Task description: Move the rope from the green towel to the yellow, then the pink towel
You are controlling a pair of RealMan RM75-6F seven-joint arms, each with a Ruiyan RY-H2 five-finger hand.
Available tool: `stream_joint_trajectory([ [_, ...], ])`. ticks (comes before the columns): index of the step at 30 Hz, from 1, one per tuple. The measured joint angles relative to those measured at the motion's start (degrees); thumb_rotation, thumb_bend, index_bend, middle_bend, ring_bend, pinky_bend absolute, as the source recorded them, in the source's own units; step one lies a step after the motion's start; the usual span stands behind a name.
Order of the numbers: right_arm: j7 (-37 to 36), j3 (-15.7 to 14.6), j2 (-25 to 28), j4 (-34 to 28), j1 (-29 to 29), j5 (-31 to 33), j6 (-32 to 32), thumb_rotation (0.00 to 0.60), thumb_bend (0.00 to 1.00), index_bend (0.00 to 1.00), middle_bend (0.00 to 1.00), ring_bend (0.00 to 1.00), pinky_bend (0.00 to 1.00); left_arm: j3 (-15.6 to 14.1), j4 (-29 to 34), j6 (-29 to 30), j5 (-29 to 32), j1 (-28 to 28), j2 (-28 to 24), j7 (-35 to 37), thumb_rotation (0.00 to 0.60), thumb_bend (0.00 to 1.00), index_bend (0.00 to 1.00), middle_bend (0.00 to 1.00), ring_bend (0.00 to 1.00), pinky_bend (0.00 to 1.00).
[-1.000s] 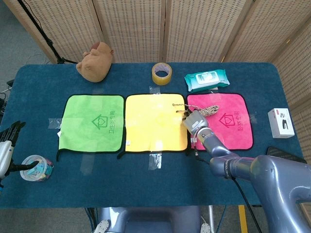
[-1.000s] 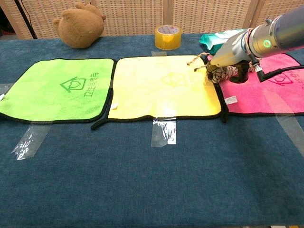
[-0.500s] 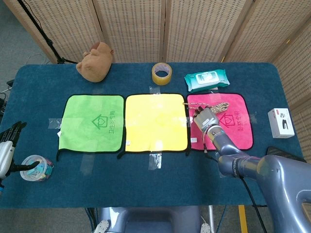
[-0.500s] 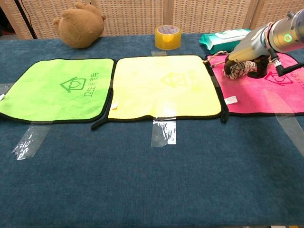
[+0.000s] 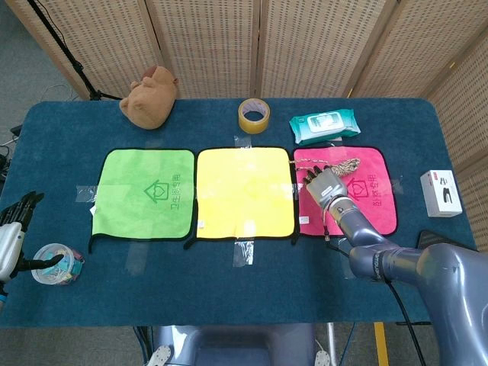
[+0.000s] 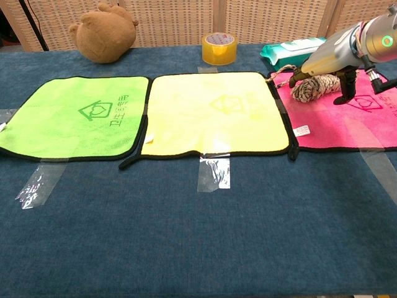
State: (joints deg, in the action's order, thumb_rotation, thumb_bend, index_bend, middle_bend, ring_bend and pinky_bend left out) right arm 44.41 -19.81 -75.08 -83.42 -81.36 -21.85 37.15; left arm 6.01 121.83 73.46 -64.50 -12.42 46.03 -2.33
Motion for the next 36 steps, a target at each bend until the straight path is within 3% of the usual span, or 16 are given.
stream_joint_trajectory([
  [7, -2.7, 2.3, 5.2, -6.7, 1.2, -3.0, 4.6, 0.600, 0.08, 0.00, 0.00, 0.00, 0.00, -0.3, -0.1, -0.5, -1.1, 0.2, -0.4, 0.9, 0.600, 0.06, 0.00, 0.00, 0.00, 0.00],
  [13, -8.6, 5.0, 11.2, -12.3, 5.9, -13.6, 12.7, 0.600, 0.08, 0.00, 0.00, 0.00, 0.00, -0.8, -0.2, 0.2, -3.1, 0.8, -0.6, 1.2, 0.600, 0.06, 0.00, 0.00, 0.00, 0.00],
  [23, -25.4, 5.9, 19.2, -15.6, 26.8, -41.3, 34.7, 0.600, 0.08, 0.00, 0.00, 0.00, 0.00, -2.7, -2.3, 4.6, -7.7, 3.8, 1.6, 0.7, 0.600, 0.06, 0.00, 0.00, 0.00, 0.00],
  [30, -37.0, 6.0, 19.4, -12.0, 41.7, -49.6, 47.6, 0.600, 0.05, 0.00, 0.00, 0.00, 0.00, -4.1, -6.6, 9.3, -12.3, 7.0, 4.3, 2.7, 0.600, 0.06, 0.00, 0.00, 0.00, 0.00],
  [36, -46.1, 5.8, 15.6, -7.7, 54.6, -53.4, 55.5, 0.600, 0.01, 0.00, 0.00, 0.00, 0.00, -5.5, -10.0, 12.2, -16.7, 9.3, 5.6, 4.2, 0.600, 0.06, 0.00, 0.00, 0.00, 0.00],
])
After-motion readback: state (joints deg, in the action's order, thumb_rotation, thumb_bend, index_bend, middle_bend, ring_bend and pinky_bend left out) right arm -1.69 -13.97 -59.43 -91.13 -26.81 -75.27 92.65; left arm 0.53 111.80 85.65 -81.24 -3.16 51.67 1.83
